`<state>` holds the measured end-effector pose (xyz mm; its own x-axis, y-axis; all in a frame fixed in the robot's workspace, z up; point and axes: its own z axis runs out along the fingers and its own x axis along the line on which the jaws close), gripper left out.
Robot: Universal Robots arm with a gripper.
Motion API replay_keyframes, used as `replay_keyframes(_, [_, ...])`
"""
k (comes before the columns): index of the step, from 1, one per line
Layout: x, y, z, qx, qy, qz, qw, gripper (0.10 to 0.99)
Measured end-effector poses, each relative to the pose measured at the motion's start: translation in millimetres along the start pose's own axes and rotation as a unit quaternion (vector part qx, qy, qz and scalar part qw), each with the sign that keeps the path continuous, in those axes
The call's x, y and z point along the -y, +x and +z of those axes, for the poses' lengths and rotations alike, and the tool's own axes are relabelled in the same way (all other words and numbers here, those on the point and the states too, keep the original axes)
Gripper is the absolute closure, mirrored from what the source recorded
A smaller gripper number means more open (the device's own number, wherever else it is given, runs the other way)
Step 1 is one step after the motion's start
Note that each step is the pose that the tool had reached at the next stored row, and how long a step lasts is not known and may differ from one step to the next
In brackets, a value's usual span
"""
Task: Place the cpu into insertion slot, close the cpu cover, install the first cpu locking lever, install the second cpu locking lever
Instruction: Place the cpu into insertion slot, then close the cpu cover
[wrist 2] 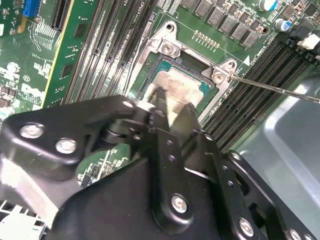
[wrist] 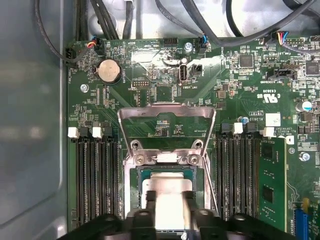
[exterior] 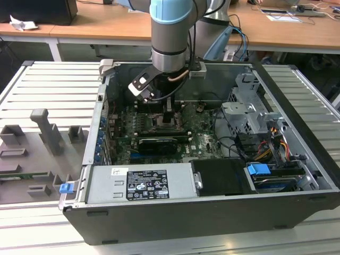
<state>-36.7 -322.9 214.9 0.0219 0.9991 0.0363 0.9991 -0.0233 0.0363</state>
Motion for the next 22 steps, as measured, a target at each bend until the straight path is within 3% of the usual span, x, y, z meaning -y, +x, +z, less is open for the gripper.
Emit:
replay_keyframes(1, [-0.1,0.0,-0.4,0.0001,0.0004,0.000,1.0000,0.796])
replay_keyframes(3, [-0.1,0.0,-1.0,0.0001,0.0009,0.000,1.0000,0.918])
replay_keyframes(4, [-0.1,0.0,-1.3,0.0002,0.0010,0.000,1.0000,0.918])
replay_keyframes(5, [-0.2,0.0,-1.8,0.0000,0.0012,0.000,1.0000,0.980])
replay_keyframes(22, [-0.6,0.4,-13.6,-0.0001,0.0013,0.000,1.0000,0.980])
